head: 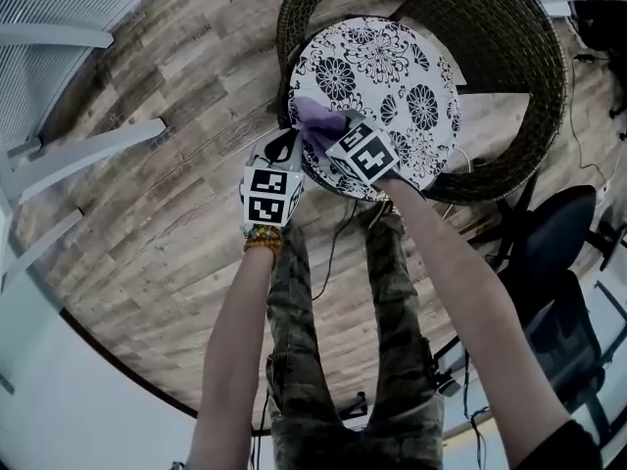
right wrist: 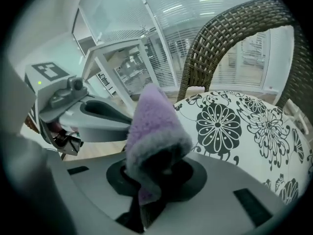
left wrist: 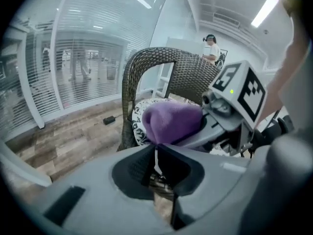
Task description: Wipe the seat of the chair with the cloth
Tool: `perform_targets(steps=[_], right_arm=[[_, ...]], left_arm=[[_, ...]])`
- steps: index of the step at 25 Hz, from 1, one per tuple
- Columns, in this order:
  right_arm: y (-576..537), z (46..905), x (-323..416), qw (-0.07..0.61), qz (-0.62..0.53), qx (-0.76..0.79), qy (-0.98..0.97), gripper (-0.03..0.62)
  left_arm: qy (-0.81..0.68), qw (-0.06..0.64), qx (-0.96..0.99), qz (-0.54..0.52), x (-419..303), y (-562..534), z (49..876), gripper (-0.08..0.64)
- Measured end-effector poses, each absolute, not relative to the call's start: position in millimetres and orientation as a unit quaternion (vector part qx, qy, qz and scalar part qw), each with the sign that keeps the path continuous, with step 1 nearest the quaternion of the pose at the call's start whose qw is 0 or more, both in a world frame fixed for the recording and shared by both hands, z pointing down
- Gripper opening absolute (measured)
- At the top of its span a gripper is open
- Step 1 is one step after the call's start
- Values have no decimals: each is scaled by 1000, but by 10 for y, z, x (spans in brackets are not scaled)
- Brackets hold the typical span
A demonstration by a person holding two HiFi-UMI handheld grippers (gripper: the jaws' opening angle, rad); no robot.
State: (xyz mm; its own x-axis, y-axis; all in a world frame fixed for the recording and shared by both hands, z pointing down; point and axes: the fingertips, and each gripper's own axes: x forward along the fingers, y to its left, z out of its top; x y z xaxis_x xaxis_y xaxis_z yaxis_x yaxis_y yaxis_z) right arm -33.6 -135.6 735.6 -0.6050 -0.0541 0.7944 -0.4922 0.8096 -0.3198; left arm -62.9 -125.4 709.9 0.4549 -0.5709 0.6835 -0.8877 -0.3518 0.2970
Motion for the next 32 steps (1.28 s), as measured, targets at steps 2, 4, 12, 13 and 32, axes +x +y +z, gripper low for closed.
perform_targets(steps=[2,4,12,13,32], right_arm=[[-1297,7350,-372,402,280,159,-857,72],[-1254,7349,-389,391,300,158,-855,74],[-1334,7370,-306,419,268,116,-860,78],[-1355,7379,-270,423,261,118,-860,78],[-2156,7517,654,483,209,181,-831,81]], left_arm=[[-465,337,787,224,-571,-1320,7086,21],[-464,355,776,239,-562,-1277,7205,21],[-436,372,767,287,-577,-1180,7383,18],[-434,375,767,287,-574,-1179,7386,18],[-440,376,766,280,-584,-1172,7378,18]])
